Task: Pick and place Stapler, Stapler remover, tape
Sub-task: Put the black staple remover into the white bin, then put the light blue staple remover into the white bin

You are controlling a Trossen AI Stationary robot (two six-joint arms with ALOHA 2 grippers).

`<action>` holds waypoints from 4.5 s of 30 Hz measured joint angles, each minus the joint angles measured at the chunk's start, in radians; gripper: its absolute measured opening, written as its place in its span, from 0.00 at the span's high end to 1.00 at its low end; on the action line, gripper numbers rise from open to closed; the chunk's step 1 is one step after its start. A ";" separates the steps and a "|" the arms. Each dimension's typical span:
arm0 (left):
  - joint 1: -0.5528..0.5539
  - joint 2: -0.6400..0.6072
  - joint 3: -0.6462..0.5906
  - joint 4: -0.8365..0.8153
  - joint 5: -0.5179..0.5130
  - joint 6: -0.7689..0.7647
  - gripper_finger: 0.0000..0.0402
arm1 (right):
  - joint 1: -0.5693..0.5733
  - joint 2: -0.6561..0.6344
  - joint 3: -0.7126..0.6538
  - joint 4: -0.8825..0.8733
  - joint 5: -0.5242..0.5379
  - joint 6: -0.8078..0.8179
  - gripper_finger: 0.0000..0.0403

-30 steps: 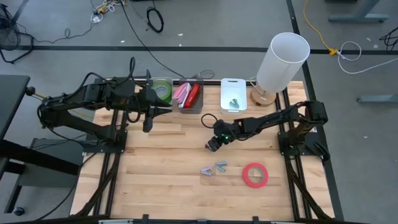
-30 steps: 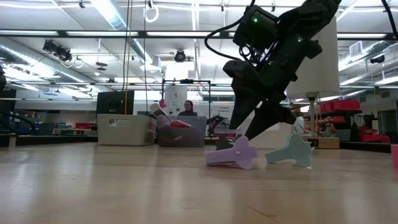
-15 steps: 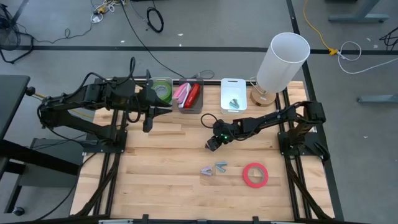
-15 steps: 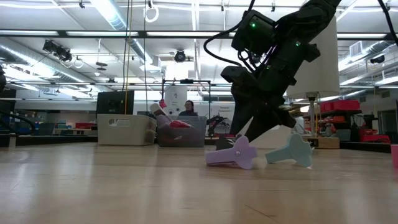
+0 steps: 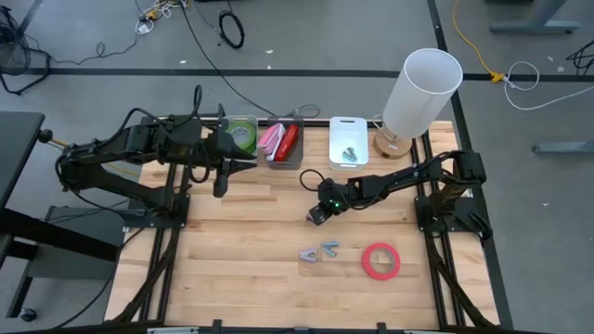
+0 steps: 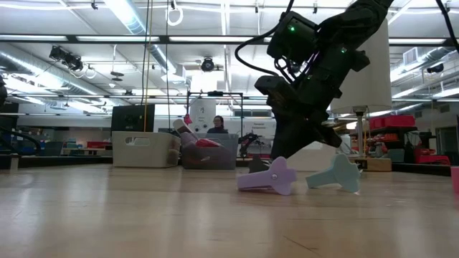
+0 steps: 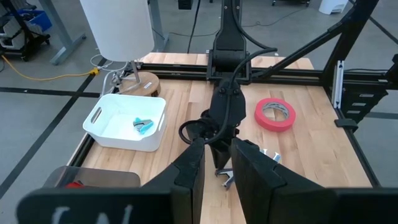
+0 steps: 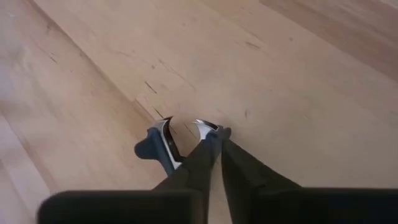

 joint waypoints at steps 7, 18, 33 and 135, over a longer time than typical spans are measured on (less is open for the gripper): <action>0.000 0.000 0.000 0.001 0.000 0.000 0.79 | 0.000 0.000 0.000 0.004 0.000 -0.002 0.98; 0.000 0.000 0.000 0.002 0.000 0.000 0.79 | -0.017 -0.044 0.000 0.023 0.000 -0.007 1.00; 0.000 0.000 0.000 0.002 0.000 0.000 0.79 | -0.192 -0.287 0.000 -0.073 0.165 -0.107 1.00; 0.000 0.000 0.000 0.004 0.000 0.000 0.79 | 0.149 -0.360 0.000 -0.272 -0.082 -0.457 0.68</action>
